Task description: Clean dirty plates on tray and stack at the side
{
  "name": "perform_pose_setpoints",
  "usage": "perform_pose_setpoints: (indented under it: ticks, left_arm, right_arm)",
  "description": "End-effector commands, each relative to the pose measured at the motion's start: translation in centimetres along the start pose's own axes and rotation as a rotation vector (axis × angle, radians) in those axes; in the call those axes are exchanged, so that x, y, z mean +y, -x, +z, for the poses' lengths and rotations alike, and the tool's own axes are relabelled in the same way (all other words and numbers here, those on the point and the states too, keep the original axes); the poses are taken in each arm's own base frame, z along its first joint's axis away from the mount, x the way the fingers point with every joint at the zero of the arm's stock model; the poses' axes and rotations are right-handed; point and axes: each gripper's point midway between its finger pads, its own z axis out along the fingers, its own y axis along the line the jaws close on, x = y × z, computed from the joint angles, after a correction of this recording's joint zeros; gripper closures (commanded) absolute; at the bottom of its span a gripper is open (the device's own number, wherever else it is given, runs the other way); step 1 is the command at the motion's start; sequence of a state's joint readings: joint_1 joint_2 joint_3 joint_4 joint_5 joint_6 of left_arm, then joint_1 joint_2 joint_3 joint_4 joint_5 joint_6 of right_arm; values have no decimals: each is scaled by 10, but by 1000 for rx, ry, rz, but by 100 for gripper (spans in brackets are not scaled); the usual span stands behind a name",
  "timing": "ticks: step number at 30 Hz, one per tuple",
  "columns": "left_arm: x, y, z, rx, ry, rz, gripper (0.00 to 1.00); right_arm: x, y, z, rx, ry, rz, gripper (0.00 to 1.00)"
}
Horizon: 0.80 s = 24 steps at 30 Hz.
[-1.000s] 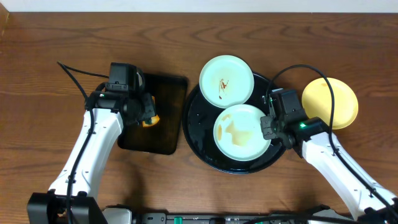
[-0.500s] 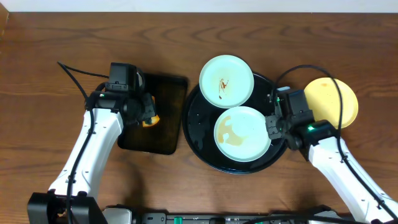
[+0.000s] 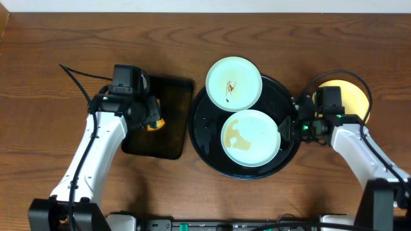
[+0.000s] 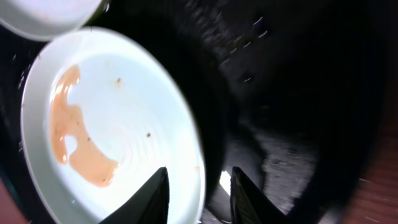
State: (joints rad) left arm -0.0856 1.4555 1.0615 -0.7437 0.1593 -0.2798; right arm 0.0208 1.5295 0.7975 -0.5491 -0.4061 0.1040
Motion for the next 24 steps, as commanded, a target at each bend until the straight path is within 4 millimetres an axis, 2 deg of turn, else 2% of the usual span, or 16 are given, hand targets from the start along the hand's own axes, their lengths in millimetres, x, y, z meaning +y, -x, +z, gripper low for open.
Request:
perform_pose_setpoints:
  ticks: [1,4,14,19,24]
  left_arm:
    - [1,-4,1,10,-8,11,92]
    - [1,-4,1,10,-8,11,92]
    - [1,-4,1,10,-8,11,92]
    - [1,-4,1,10,-8,11,92]
    - [1,-4,1,10,-8,11,92]
  right_arm:
    - [8,-9,12,59,90,8,73]
    - [3,-14,21,91,86,24,76]
    - [-17,-25,33,143,-7,65,99]
    - [-17,-25,33,141,-6,64,99]
    - [-13,-11,25,89,-4,32,99]
